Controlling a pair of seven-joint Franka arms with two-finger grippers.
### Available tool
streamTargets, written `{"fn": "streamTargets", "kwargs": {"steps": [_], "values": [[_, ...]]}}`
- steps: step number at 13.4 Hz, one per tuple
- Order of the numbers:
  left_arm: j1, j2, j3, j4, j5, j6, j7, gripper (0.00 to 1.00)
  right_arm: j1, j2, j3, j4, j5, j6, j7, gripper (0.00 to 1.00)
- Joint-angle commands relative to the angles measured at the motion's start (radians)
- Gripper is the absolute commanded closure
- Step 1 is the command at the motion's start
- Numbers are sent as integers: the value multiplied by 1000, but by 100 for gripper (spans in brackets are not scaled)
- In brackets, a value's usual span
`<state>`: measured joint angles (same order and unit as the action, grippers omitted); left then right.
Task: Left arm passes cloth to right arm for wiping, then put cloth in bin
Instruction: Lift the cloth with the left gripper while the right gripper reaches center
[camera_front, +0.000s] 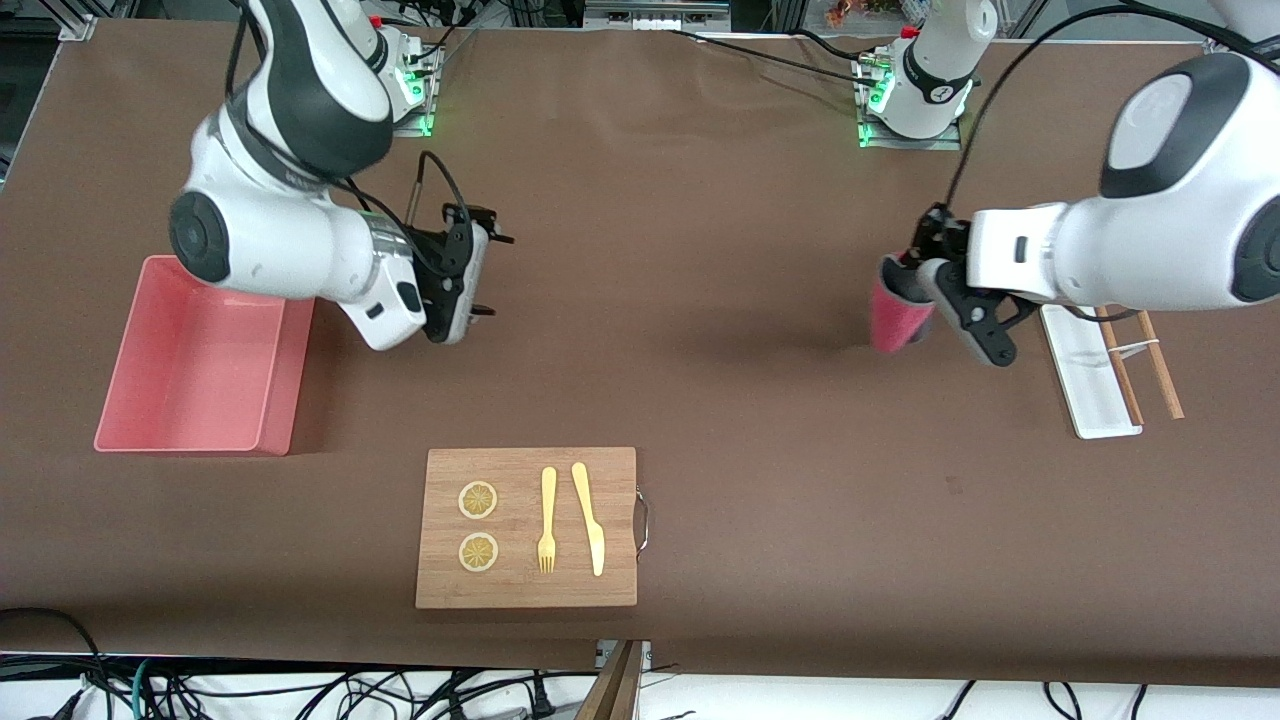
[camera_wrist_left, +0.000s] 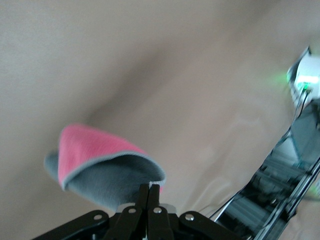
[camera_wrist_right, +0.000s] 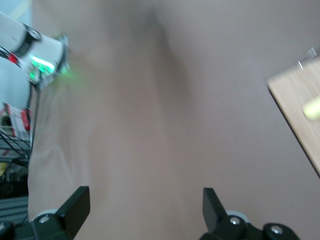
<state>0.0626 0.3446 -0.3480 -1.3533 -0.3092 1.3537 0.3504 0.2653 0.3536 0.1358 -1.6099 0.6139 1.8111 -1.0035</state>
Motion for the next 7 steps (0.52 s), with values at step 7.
{"fn": "streamTargets", "kwargs": {"steps": [7], "values": [[-159, 48, 3, 111, -225, 188, -583, 100, 248, 178, 11, 22, 282, 468, -199, 0]]}}
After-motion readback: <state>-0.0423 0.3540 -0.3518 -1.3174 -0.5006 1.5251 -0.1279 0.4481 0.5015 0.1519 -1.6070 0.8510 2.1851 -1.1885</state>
